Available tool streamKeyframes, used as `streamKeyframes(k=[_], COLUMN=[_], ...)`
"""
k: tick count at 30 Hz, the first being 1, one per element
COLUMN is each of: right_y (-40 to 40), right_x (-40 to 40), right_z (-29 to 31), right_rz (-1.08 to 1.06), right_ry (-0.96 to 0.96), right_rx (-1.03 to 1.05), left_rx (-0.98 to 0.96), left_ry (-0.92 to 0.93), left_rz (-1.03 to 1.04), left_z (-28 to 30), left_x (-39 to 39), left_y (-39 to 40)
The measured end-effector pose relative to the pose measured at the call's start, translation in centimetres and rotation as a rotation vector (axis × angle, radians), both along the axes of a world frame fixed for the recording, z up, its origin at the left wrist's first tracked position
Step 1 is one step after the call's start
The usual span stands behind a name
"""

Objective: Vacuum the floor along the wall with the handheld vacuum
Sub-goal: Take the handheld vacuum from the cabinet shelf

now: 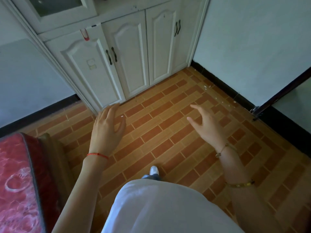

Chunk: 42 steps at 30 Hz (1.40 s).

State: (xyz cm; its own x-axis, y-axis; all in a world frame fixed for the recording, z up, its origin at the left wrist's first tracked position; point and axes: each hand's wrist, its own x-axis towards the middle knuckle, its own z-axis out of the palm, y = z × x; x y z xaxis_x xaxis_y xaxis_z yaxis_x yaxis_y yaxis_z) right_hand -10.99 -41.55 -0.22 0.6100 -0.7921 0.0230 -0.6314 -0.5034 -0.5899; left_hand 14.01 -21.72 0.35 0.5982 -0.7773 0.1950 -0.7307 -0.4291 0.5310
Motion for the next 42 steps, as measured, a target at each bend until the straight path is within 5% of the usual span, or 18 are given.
streamKeyframes(k=[21, 32, 42], right_y=[-29.2, -50.9, -59.6], right_x=[17.2, 29.7, 42.2], right_z=[-1.6, 1.5, 1.3], right_rz=[-0.010, 0.204, 0.443], right_ry=[-0.022, -0.039, -0.102], right_rx=[0.056, -0.063, -0.055], left_rx=[0.013, -0.052, -0.061], left_ry=[0.008, -0.005, -0.026], left_rz=[-0.022, 0.194, 0.380], left_z=[0.0, 2.0, 2.2], left_x=[16.9, 24.1, 30.8], left_y=[-30.2, -45.0, -51.2])
